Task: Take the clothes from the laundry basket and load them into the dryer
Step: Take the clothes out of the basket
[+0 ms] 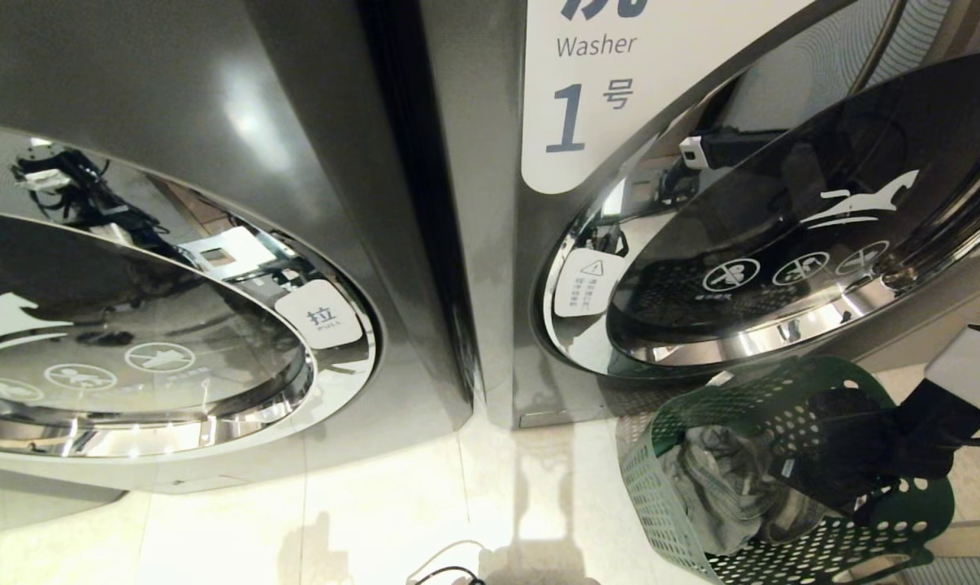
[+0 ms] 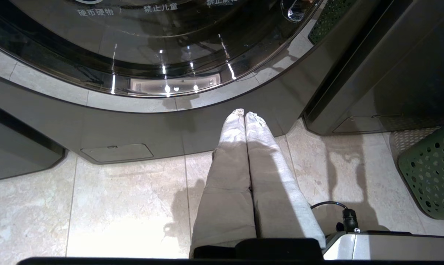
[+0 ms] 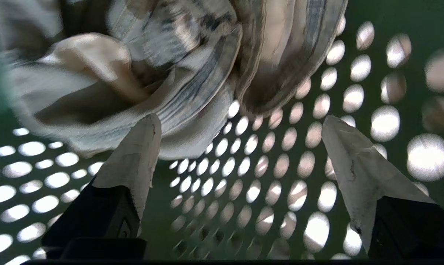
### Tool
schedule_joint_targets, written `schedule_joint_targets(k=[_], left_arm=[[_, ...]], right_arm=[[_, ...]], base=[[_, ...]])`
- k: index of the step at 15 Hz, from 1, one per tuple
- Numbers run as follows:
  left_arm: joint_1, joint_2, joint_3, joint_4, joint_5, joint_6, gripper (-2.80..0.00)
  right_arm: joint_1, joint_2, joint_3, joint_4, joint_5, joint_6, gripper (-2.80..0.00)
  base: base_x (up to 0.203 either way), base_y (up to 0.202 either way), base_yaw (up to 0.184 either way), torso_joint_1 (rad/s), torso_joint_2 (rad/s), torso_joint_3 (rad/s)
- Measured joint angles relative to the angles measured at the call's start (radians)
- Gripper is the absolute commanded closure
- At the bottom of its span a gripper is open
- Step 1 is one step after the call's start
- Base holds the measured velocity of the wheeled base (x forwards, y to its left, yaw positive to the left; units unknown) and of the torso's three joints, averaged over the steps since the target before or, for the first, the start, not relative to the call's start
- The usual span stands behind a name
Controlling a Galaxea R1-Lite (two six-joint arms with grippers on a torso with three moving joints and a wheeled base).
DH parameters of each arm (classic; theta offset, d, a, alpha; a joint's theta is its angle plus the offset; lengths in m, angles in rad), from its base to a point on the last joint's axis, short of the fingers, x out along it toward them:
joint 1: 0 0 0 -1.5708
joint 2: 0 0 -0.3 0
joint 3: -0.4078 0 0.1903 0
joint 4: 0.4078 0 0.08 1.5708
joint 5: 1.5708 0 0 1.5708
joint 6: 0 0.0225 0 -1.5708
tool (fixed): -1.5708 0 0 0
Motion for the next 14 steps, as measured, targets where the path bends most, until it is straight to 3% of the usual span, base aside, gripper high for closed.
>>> schedule_joint_targets(k=[9, 14], left_arm=[[0.0, 0.0, 0.0, 0.0, 0.0, 0.0, 0.0], [0.0, 0.0, 0.0, 0.0, 0.0, 0.0, 0.0]], right_arm=[[-0.048, 0.209, -0.214, -0.03, 0.033, -0.148, -2.8], [-0.048, 0.302, -0.318, -0.091, 0.124, -0.18, -2.8]], base=[[0.0, 0.0, 0.0, 0.0, 0.0, 0.0], [0.0, 0.0, 0.0, 0.0, 0.0, 0.0]])
